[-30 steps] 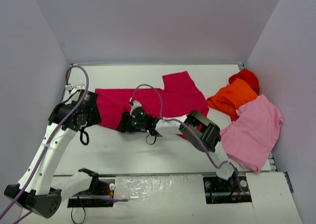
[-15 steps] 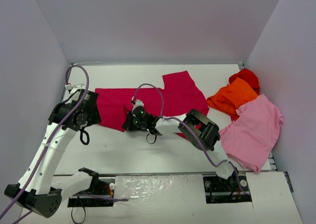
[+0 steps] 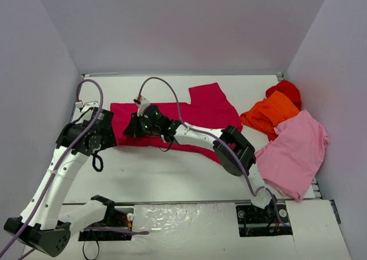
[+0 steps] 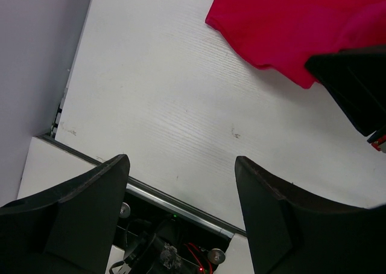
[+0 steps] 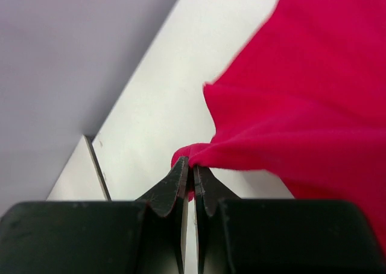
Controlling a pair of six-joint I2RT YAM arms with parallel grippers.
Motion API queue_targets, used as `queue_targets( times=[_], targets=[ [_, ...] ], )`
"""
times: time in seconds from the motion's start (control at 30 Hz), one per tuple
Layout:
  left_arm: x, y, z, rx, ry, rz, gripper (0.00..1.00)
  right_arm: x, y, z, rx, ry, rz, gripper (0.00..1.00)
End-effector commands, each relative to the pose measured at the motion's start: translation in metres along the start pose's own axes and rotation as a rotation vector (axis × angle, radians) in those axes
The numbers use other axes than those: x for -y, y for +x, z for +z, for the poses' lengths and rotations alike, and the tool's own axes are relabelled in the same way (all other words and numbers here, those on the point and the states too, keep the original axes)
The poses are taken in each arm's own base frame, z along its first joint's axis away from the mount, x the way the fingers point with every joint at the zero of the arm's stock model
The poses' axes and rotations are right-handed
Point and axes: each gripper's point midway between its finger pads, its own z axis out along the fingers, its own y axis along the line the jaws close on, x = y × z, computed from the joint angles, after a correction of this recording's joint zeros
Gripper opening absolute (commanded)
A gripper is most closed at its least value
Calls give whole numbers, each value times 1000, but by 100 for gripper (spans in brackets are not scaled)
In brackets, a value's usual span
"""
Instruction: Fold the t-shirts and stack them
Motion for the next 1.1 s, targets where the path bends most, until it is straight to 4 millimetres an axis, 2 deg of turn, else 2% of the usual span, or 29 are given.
queue_targets(
  times=[0.0,0.03,0.1,0.2,0.33,0.4,0.47,0.57,0.63,0.67,0.73,0.77,0.9,0.93,1.0,1.03,1.07],
  targets=[
    [-3,-7,-7,35,14,-24,67,-41,-73,-13,173,-112,-130,0],
    [-3,-6,-6,34,15,-25,66,-31,-76,-5,185,-108,-128,0],
    [-2,-5,-5,31,20,-25,65,-25,-85,3,215,-120,-131,0],
    [1,-2,-2,18,23,-21,64,1,-81,30,212,-130,-124,0],
    [5,3,3,6,34,-16,61,26,-100,46,312,-149,-131,0],
    [7,5,5,0,41,-15,60,35,-109,51,361,-186,-126,0],
    [10,5,7,-1,49,-16,59,33,-118,56,399,-238,-130,2],
    [11,6,8,-5,54,-12,59,36,-129,66,406,-244,-153,28],
    [11,6,8,-2,56,-11,59,40,-131,71,405,-221,-169,52],
    [11,6,8,-3,53,-10,58,38,-138,68,422,-210,-179,64],
    [10,7,8,-3,52,-10,59,36,-147,58,450,-180,-192,82],
    [9,8,8,-2,51,-10,59,36,-152,53,469,-161,-205,87],
    [5,8,5,8,44,-14,59,32,-164,19,521,-74,-266,87],
    [3,9,5,8,41,-13,59,25,-171,5,525,-49,-272,83],
    [2,8,3,14,42,-15,59,36,-154,1,462,13,-268,80],
    [2,7,3,14,42,-13,59,39,-143,-6,424,58,-271,70],
    [2,7,2,14,44,-11,59,38,-138,-19,409,103,-273,50]
  ],
)
